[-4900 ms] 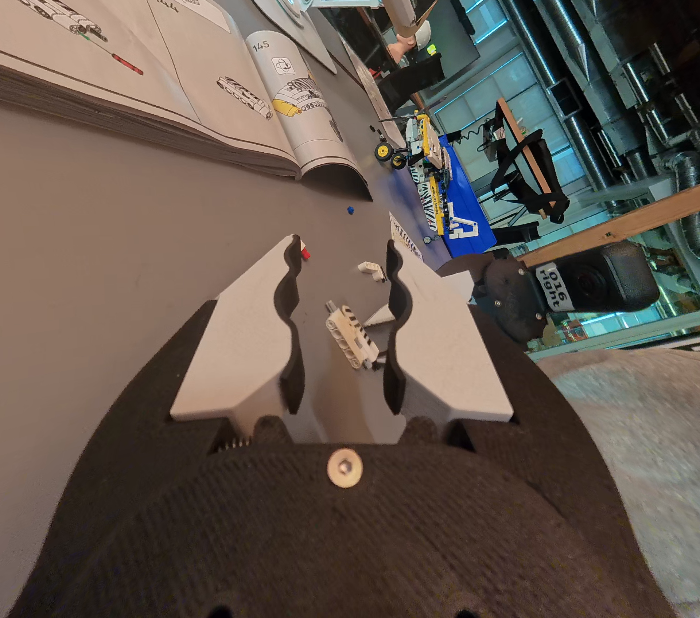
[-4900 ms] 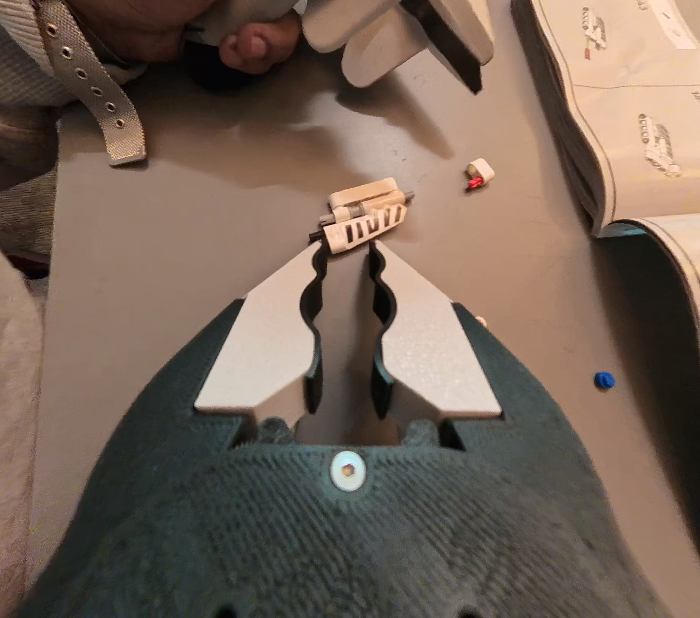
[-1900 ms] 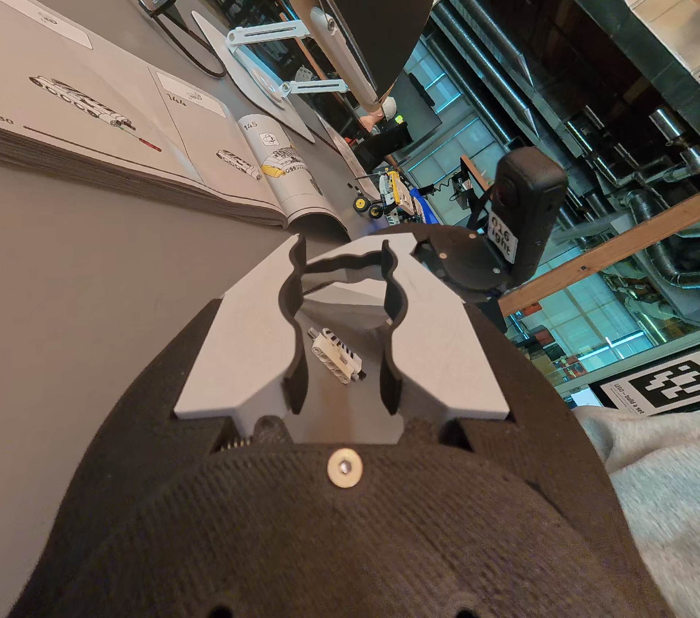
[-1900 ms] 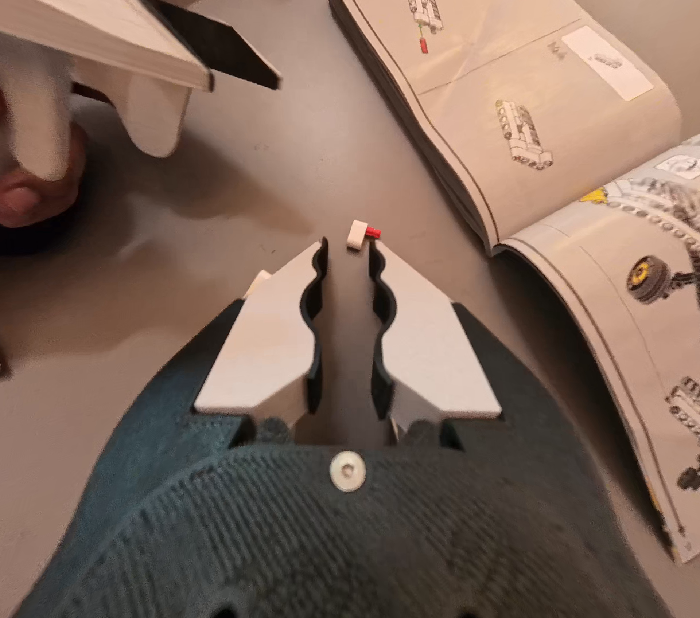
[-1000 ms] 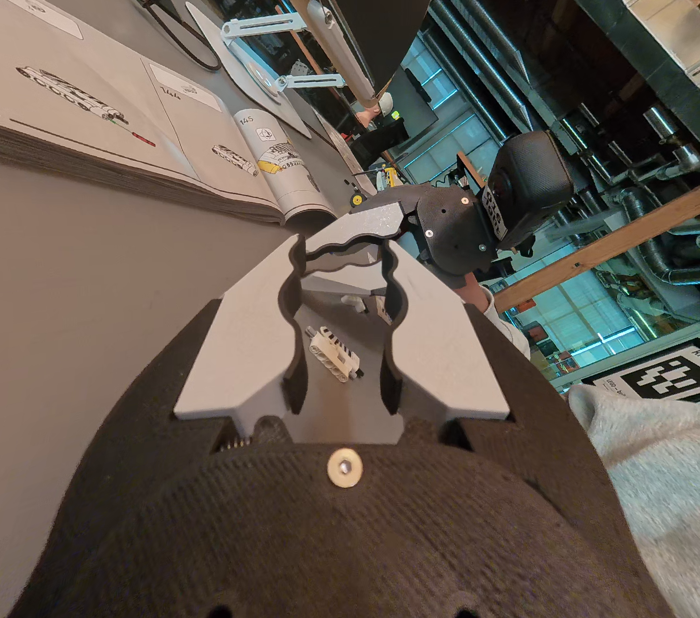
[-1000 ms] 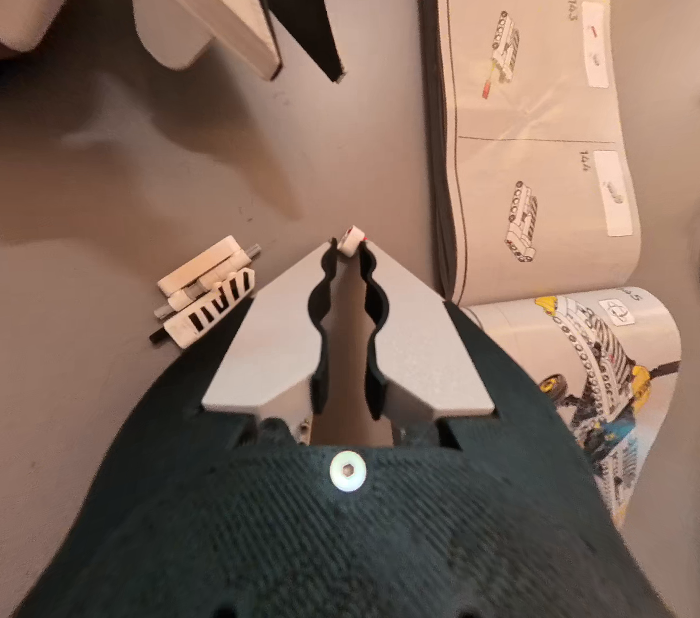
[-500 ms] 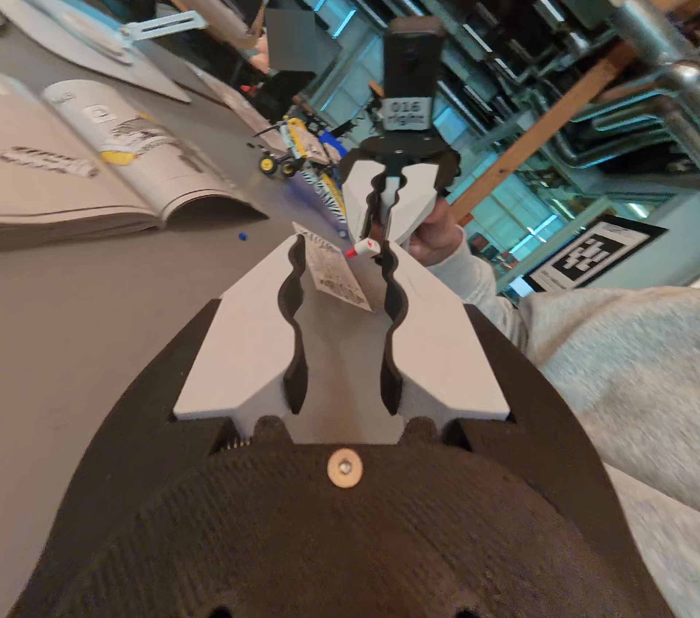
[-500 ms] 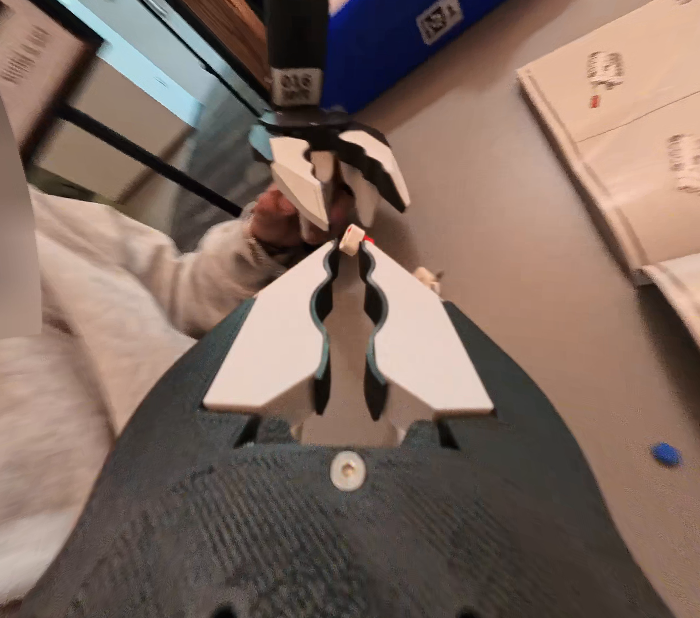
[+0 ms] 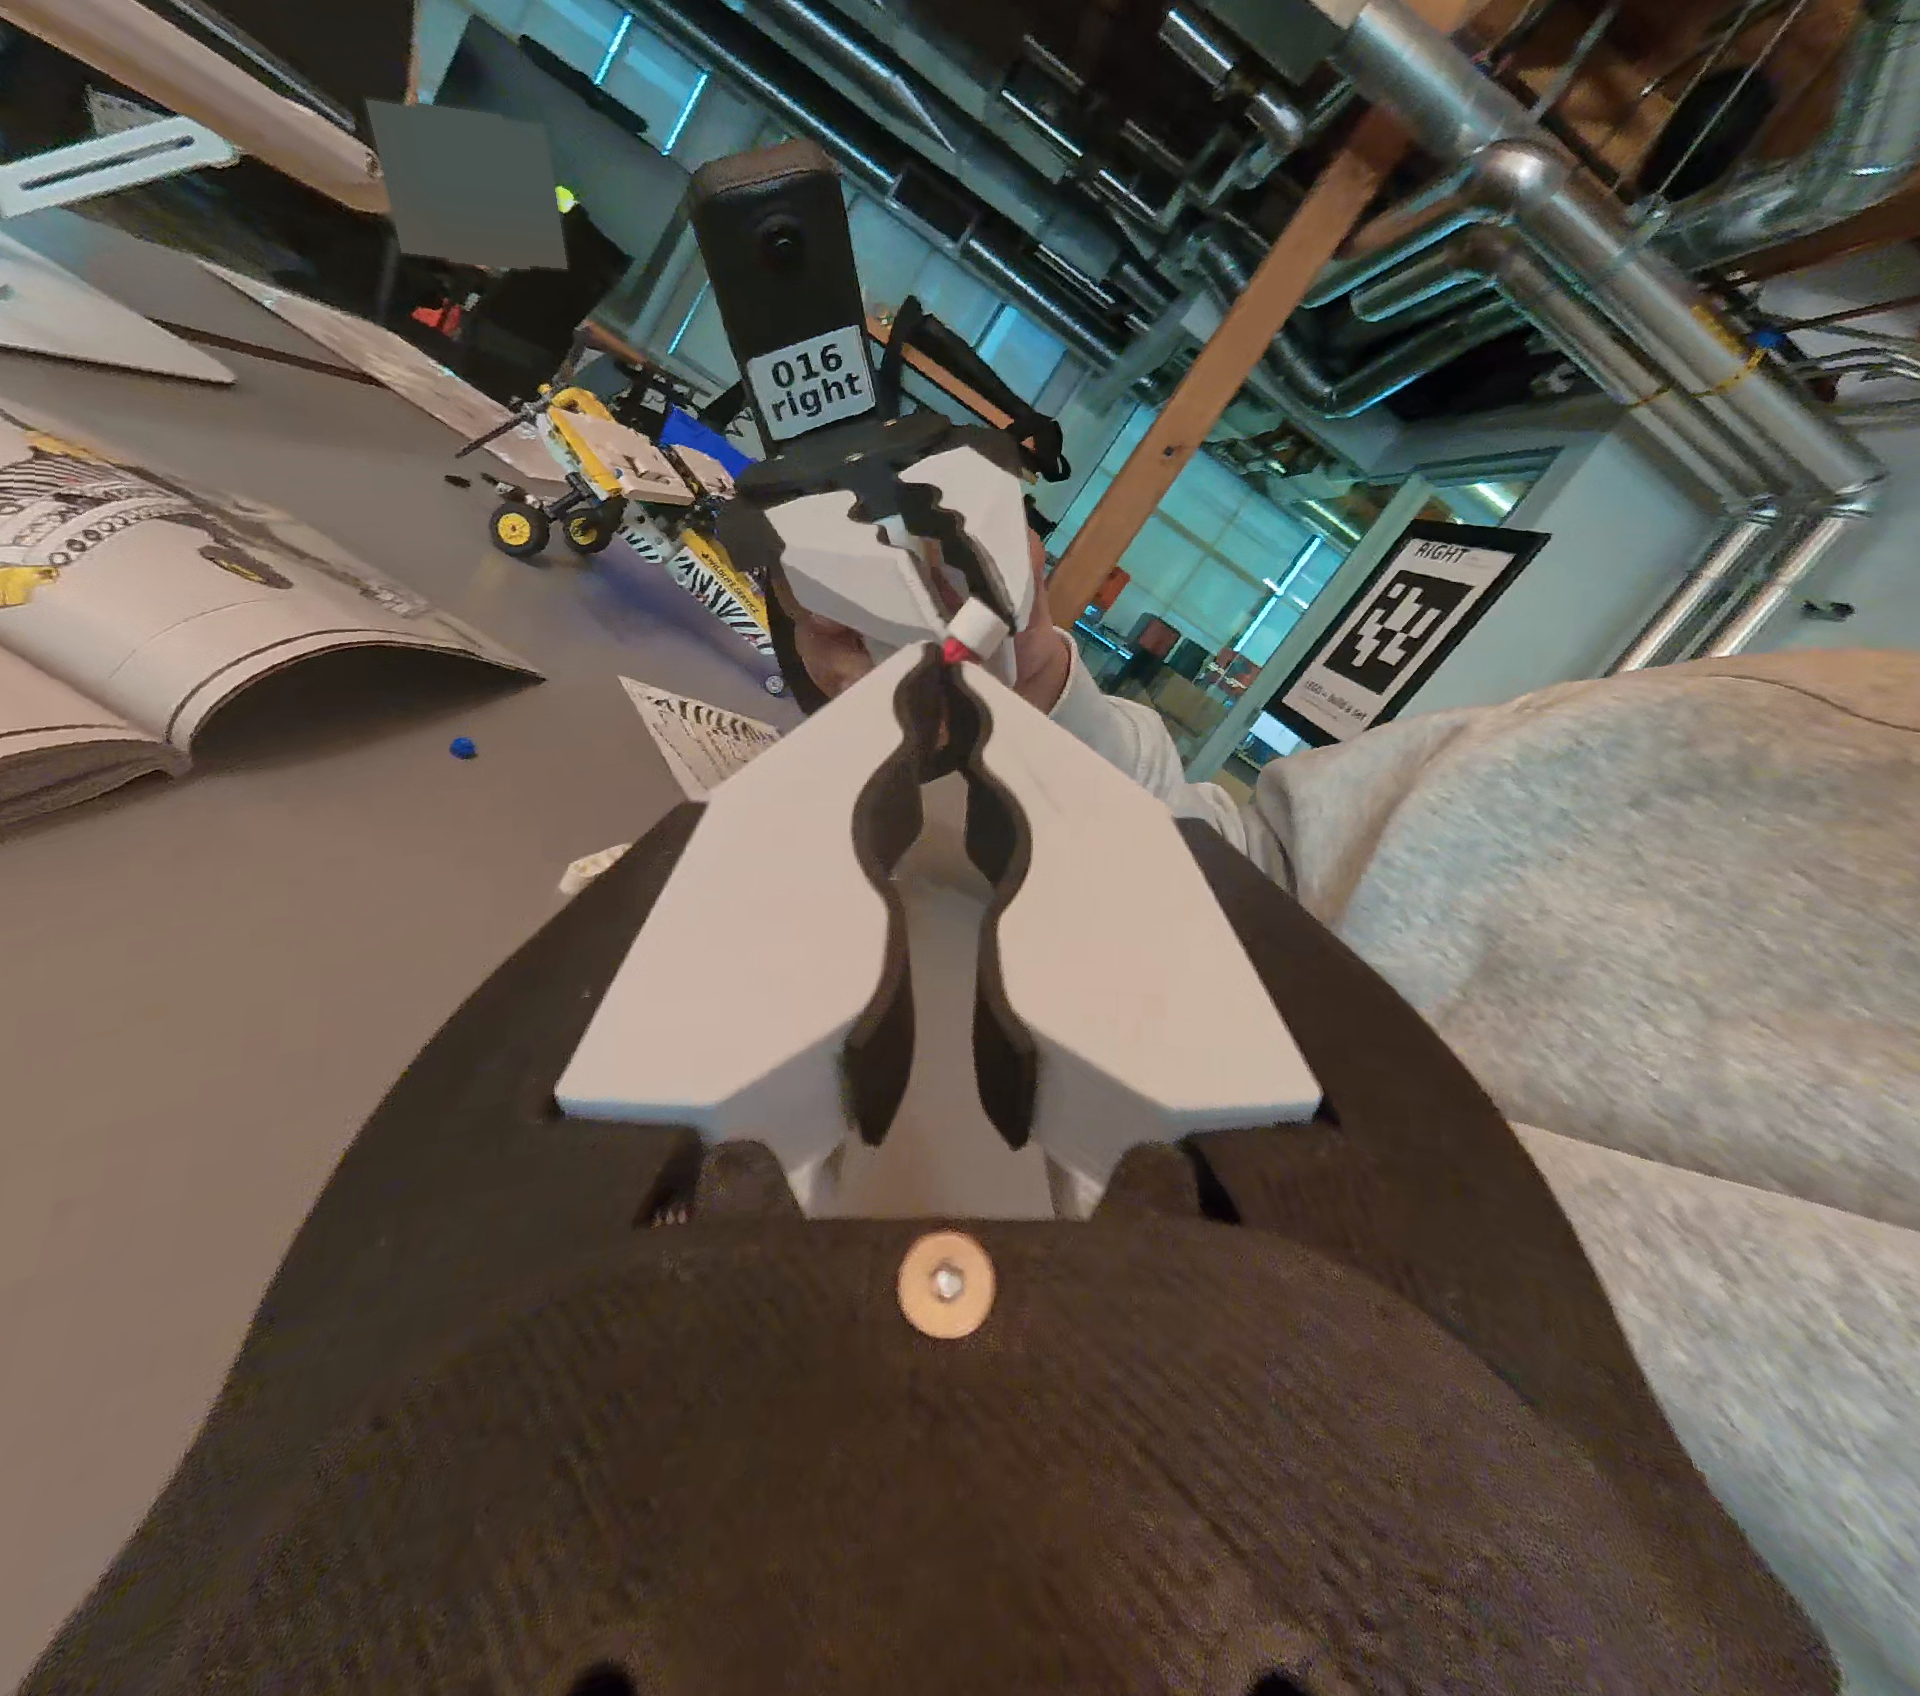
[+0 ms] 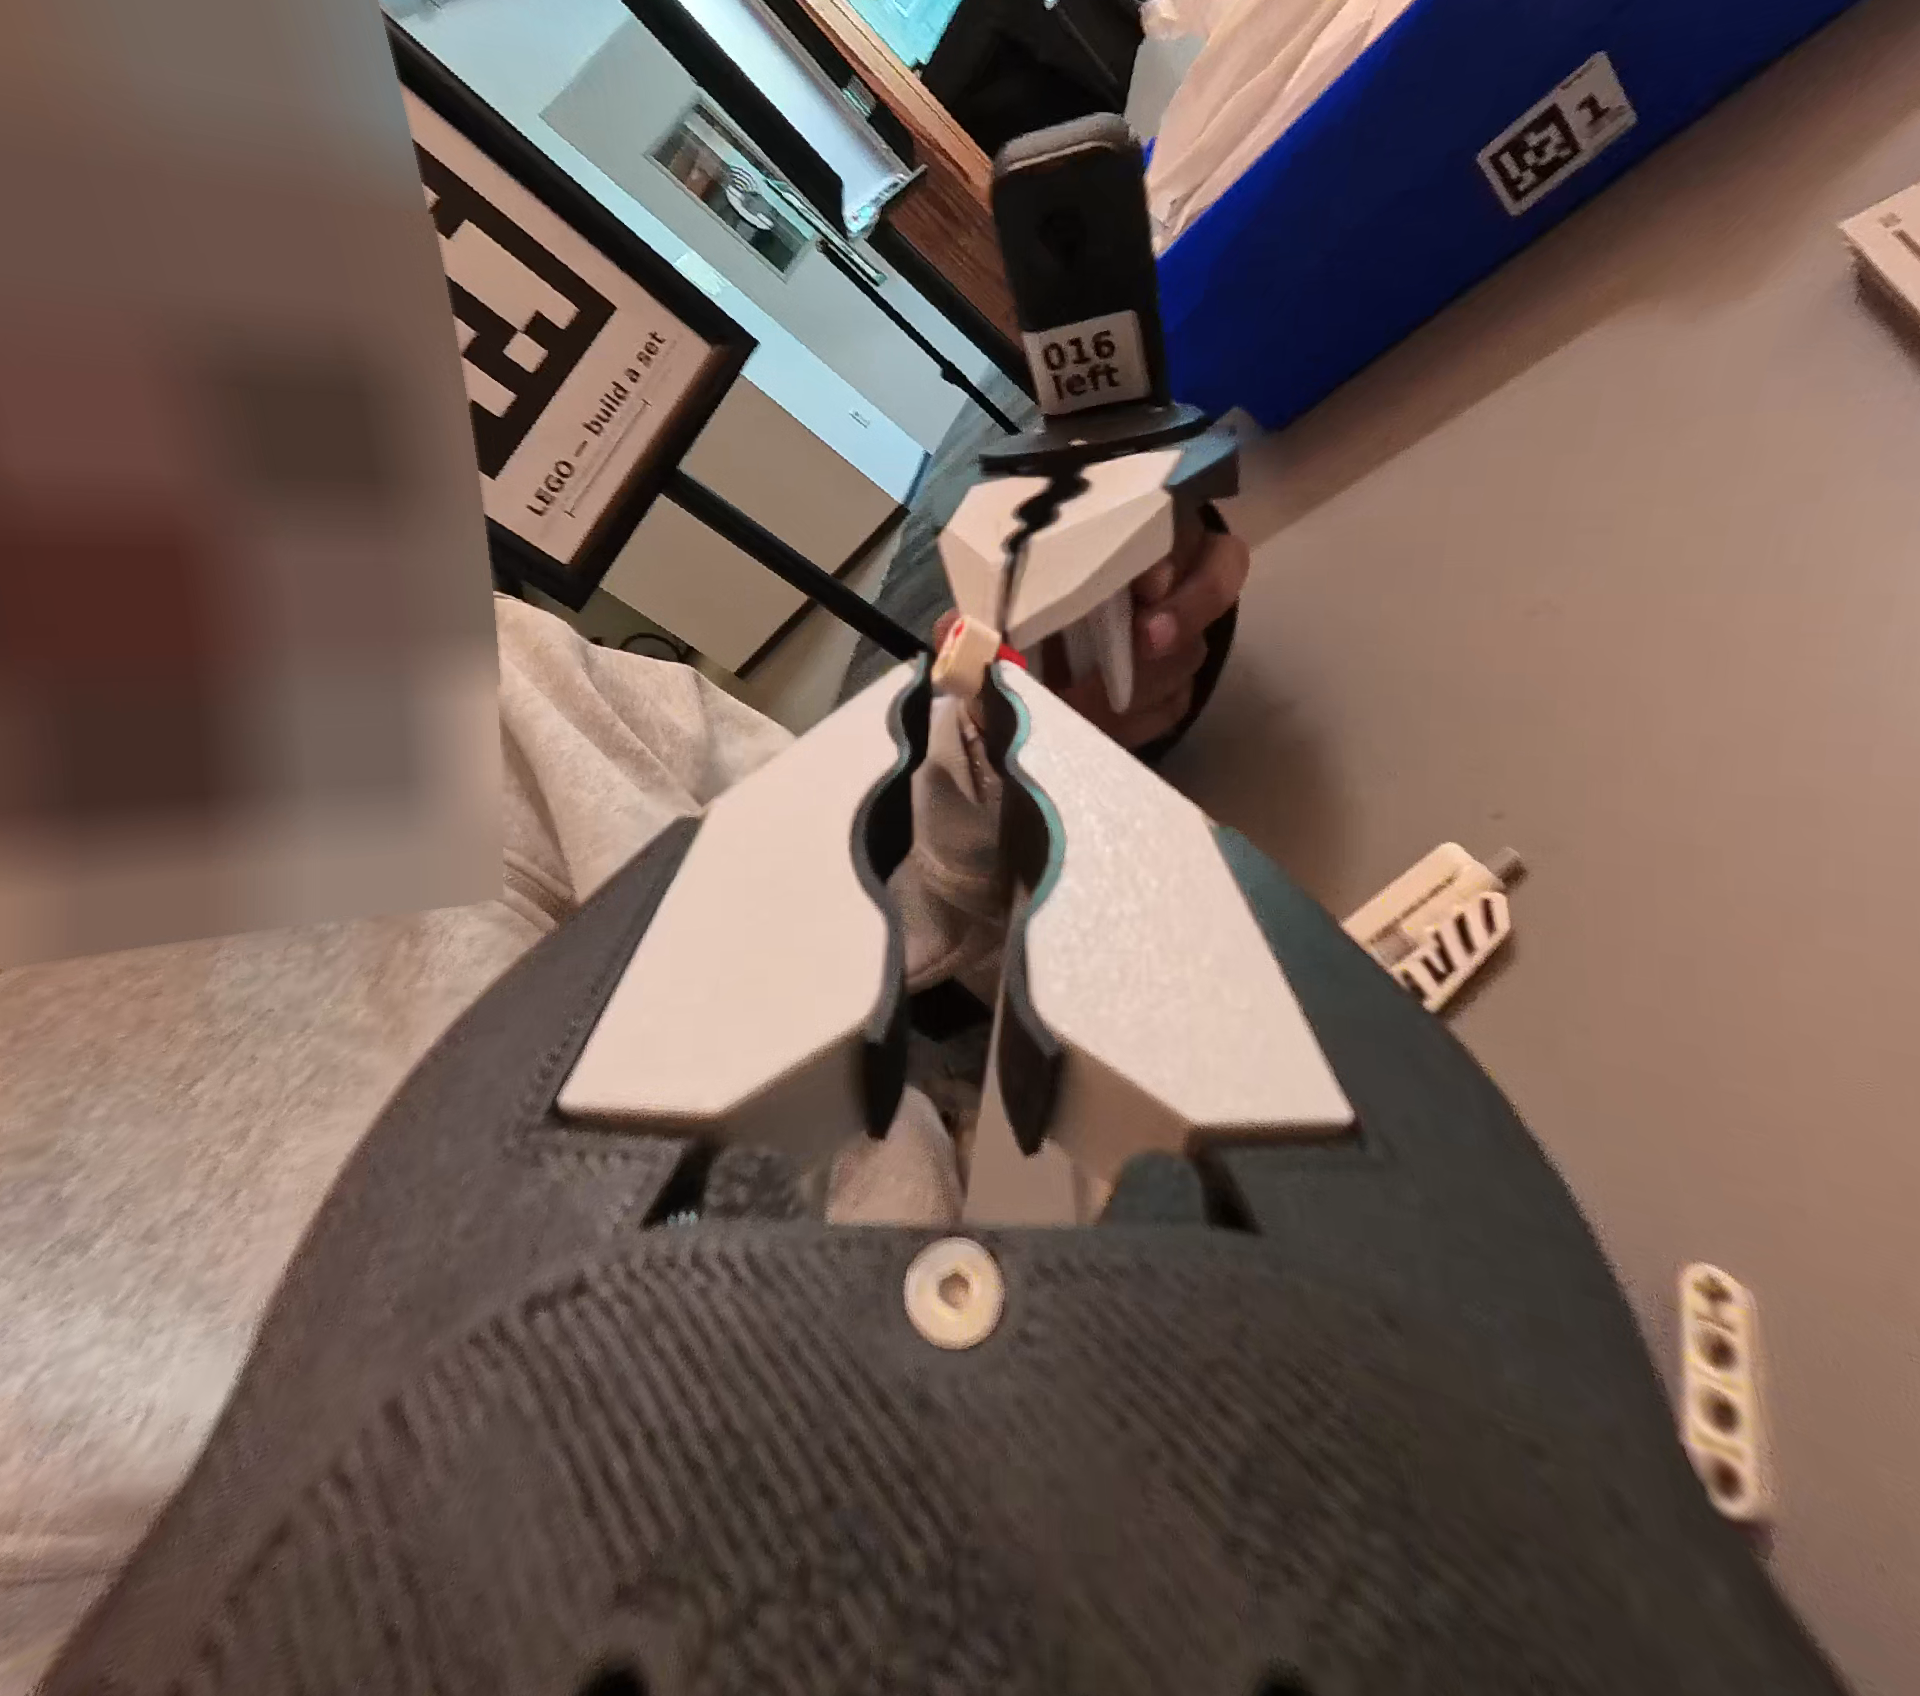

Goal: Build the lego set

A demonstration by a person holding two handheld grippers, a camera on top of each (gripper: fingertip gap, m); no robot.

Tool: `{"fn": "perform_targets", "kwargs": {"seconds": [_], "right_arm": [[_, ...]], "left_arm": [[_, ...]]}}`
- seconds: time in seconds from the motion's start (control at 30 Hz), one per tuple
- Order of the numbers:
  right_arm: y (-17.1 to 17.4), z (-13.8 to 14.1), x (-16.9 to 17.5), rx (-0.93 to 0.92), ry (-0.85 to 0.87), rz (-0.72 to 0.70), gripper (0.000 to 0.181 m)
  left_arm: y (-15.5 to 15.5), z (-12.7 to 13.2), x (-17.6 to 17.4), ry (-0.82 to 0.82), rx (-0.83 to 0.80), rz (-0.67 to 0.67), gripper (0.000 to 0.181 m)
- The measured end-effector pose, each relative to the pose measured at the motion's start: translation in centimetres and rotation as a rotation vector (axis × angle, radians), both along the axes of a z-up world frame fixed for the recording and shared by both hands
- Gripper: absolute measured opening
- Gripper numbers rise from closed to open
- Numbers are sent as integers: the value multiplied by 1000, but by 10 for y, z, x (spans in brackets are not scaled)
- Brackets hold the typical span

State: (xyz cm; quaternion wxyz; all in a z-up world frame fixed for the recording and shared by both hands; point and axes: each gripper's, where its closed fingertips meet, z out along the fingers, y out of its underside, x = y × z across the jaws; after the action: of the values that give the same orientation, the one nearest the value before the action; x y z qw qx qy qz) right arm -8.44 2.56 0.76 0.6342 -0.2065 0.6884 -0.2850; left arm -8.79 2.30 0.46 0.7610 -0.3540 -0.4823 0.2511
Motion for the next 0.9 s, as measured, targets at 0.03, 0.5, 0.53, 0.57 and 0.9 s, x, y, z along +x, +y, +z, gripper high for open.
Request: {"fn": "perform_targets", "kwargs": {"seconds": [0.03,0.5,0.53,0.57,0.9], "right_arm": [[0,3,0,4,-21,4,8],[0,-3,1,23,-27,9,8],[-1,-4,0,21,-23,-2,8],[-3,-5,0,18,-18,-16,8],[-29,-7,-17,-233,175,-276,15]], "left_arm": [[0,1,1,5,1,-2,0],[5,-6,-6,-41,-16,-16,3],[3,-8,-7,-49,-7,-12,3],[2,-9,-7,-58,0,-4,3],[-28,-23,-4,-113,99,123,1]]}}
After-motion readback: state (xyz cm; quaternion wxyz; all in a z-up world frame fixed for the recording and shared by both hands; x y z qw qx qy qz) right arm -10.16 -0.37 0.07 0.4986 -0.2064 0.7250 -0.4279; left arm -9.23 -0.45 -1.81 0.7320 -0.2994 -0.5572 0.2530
